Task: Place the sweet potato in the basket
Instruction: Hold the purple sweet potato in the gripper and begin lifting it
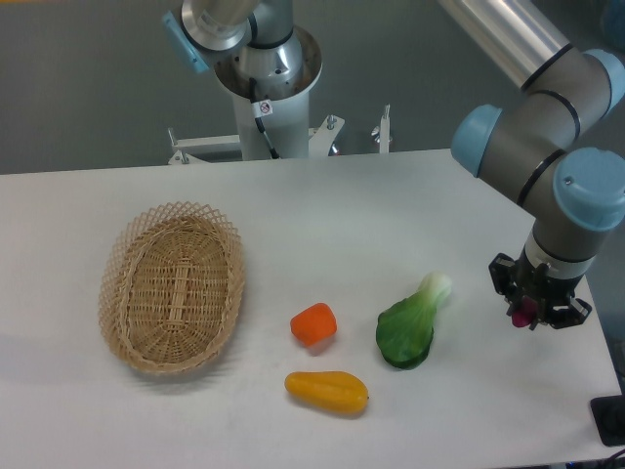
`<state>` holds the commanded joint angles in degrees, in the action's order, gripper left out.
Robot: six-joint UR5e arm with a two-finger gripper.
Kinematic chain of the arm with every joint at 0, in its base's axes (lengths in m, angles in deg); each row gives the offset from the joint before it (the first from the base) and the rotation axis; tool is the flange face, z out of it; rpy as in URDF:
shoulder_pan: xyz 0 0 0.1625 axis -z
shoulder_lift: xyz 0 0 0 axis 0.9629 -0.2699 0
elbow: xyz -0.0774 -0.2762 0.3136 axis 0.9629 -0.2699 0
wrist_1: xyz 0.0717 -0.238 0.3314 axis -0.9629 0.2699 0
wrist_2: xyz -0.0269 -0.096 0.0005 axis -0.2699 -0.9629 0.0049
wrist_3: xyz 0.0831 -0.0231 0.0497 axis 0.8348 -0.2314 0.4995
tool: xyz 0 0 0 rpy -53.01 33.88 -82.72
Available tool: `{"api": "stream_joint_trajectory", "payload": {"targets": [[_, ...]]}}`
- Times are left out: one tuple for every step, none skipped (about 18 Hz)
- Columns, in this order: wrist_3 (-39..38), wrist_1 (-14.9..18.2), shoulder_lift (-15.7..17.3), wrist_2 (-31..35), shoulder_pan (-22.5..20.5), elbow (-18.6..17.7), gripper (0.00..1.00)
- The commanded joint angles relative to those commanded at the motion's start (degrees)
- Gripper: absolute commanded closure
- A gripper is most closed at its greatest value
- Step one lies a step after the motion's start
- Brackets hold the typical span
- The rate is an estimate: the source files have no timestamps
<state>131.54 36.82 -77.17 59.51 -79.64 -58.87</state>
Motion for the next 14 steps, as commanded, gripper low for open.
{"api": "stream_joint_trajectory", "payload": {"targets": [[0.0,0.0,-0.2,-0.1,0.0,0.7,0.84],[0.0,0.1,-0.5,-0.1,-0.1,1.4,0.84],[0.0,0.1,-0.7,0.0,-0.1,2.0,0.84],[0.0,0.3,-1.0,0.1,0.0,2.0,0.83],[0.0,0.3,-0.8,0.1,0.0,1.6,0.83],[0.0,0.3,-0.5,0.0,0.0,1.3,0.83],[0.0,0.4,-0.5,0.0,0.1,1.1,0.83],[0.0,0.3,-0.5,0.0,0.2,1.1,0.83],[0.0,0.2,-0.6,0.0,0.1,1.1,0.83],[0.2,0.2,-0.7,-0.1,0.0,1.1,0.83],[0.2,0.2,-0.8,-0.1,-0.2,1.1,0.83],[0.3,0.2,-0.8,-0.1,-0.3,0.9,0.83],[0.5,0.3,-0.7,-0.1,-0.6,0.6,0.83],[0.7,0.3,-0.3,-0.2,-1.3,-0.3,0.83]]}}
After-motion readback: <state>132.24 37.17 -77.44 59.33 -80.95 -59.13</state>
